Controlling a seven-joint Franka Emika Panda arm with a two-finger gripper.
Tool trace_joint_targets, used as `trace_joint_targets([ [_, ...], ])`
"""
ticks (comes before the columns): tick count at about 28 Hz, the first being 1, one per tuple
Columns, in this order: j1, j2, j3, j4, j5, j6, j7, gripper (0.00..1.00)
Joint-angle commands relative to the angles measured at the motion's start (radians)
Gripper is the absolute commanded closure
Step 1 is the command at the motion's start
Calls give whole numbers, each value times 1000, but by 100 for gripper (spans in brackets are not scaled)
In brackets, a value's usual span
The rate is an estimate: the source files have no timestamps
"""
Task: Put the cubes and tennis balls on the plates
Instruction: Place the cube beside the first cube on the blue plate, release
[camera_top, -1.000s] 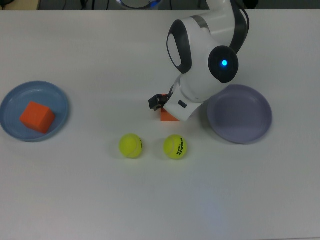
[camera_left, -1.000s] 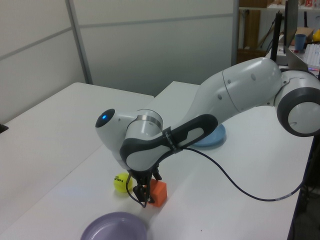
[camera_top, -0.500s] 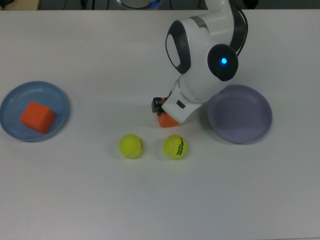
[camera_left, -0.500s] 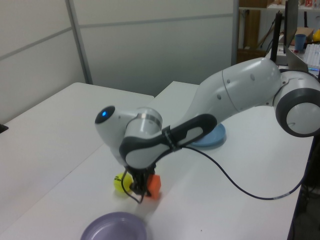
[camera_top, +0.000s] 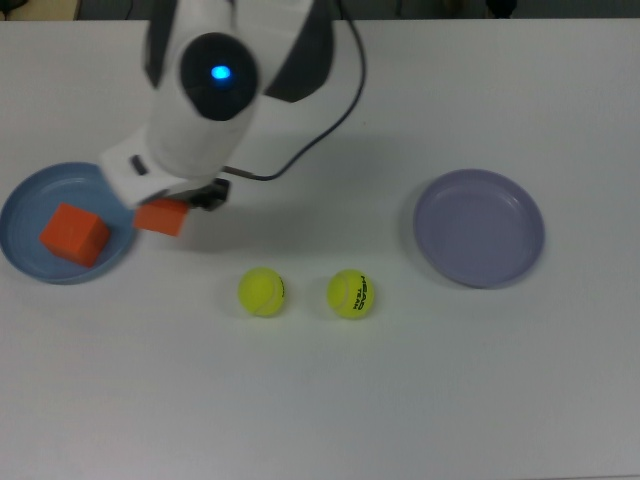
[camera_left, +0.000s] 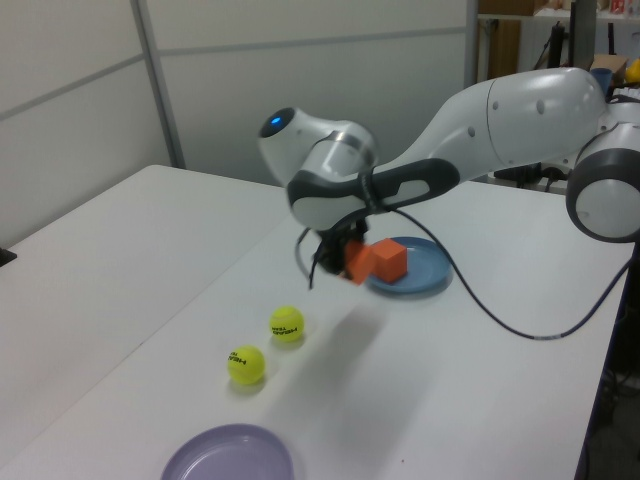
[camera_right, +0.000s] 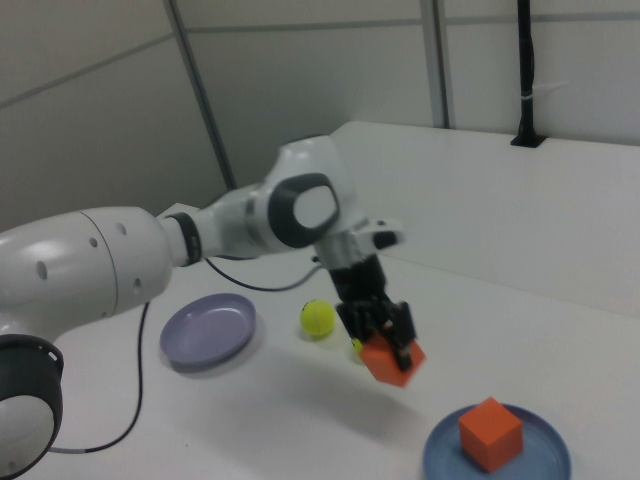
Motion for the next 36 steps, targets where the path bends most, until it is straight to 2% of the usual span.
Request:
trace_joint_targets([
  [1,16,-6,-79,-46,16,-12,-58,100],
  [5,-3,-6,-97,-61,14,-25,-73,100],
  [12,-32,-6,-97,-64,-4,-124,-102,100],
  [13,-35,-6,-97,-76,-9,-133,-102,97],
  [14,-36,-6,-97,-79,-9,-134,-102,89],
  [15,-36,-6,-99,-79,-9,-134,-101,76],
  [16,-41,-6,-99,-79,-7,-133,-96,57],
  [18,-55,-6,-99,-73,-4,-131,-93,0],
  [30,-70,-8,-110,-47,13,-124,-107,0],
  [36,-56,-8,-93,-12,65,-119,-105,0],
])
